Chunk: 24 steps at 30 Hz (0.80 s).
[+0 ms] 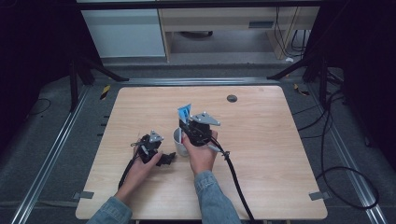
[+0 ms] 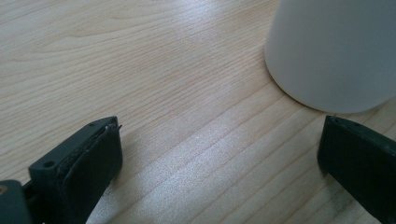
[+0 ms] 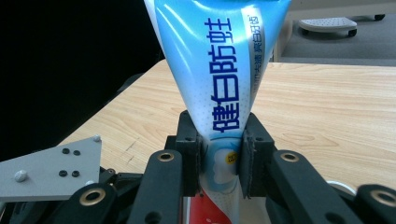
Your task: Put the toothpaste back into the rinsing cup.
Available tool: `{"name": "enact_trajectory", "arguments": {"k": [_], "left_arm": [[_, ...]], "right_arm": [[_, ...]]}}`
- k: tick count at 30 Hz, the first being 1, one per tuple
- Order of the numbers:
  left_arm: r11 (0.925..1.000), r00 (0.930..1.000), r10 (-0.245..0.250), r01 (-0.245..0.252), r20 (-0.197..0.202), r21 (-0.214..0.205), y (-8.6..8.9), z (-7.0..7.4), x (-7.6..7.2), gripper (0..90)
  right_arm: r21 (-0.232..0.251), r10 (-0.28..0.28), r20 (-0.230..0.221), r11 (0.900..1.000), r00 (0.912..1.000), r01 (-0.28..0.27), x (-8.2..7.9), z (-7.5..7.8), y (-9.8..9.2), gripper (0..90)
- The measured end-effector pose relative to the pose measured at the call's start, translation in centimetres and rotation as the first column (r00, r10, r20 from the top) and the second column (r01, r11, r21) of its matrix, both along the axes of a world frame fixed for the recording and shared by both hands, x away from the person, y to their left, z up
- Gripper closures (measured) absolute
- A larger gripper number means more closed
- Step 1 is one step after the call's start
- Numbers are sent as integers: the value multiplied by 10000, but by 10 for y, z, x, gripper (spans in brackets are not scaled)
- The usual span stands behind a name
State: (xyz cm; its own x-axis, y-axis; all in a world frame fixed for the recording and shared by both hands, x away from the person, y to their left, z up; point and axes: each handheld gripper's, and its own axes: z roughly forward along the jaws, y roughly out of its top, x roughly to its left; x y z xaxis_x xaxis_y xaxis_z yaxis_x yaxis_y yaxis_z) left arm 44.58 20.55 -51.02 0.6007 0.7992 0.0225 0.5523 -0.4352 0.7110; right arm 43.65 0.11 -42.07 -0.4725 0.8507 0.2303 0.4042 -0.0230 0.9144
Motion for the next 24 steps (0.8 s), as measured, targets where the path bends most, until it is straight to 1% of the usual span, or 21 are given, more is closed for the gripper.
{"name": "enact_trajectory", "arguments": {"k": [13,16,17,18,24], "left_arm": [[10000,10000,-47,47,-20,52,0,0,0,0],[10000,10000,3,-3,1,-14,0,0,0,0],[10000,10000,-26,26,-10,31,0,0,0,0],[10000,10000,9,-9,4,-18,0,0,0,0],[10000,10000,13,-13,8,-17,0,0,0,0]], "right_arm": [[112,-139,-24,9998,9999,140,2,-5,2,729],[68,-144,-65,9999,9999,144,3,-7,2,728],[113,-150,-77,9998,9999,150,2,-7,2,728],[133,-169,-75,9998,9998,170,3,-7,2,728],[174,-177,-41,9997,9998,177,3,-8,2,726]]}}
